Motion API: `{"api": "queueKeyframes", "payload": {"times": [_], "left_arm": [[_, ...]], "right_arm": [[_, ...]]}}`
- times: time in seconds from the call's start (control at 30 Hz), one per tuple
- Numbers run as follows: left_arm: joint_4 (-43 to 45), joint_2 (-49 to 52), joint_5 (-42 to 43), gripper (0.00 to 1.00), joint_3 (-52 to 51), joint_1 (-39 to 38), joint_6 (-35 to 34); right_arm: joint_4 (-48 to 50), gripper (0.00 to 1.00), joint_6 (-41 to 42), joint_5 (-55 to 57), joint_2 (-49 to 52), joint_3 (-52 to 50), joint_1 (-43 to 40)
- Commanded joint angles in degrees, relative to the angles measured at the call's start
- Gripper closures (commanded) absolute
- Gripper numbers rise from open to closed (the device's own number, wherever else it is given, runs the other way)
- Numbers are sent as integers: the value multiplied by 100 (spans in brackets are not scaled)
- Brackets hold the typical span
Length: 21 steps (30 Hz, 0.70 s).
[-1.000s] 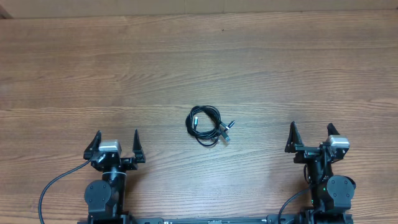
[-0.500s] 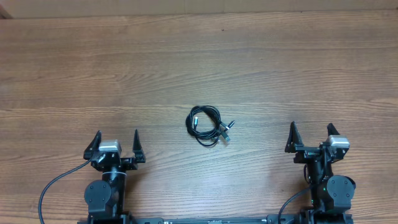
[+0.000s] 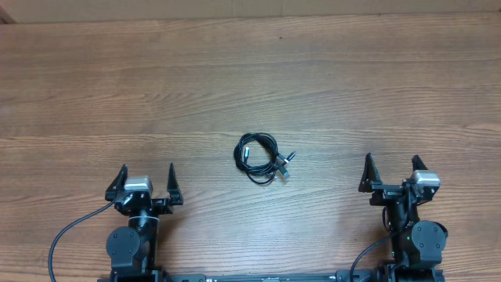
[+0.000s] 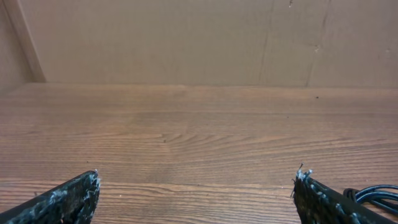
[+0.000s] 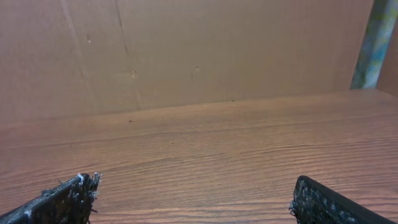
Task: Untangle cables
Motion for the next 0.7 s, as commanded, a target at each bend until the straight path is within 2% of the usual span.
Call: {"api": "queueKeyframes", "payload": {"times": [0.0,0.13,0.67], "left_arm": [[13,-37,79,0,-39,24,-85],[31,-37,262,1,-39,24,-872],[31,-35,238,0,-37,24,-743]], "right_arm": [[35,0,-9,13,-39,-59,26],[35,0,-9,13,-39,-59,26],[35,0,-9,13,-39,-59,26]]}}
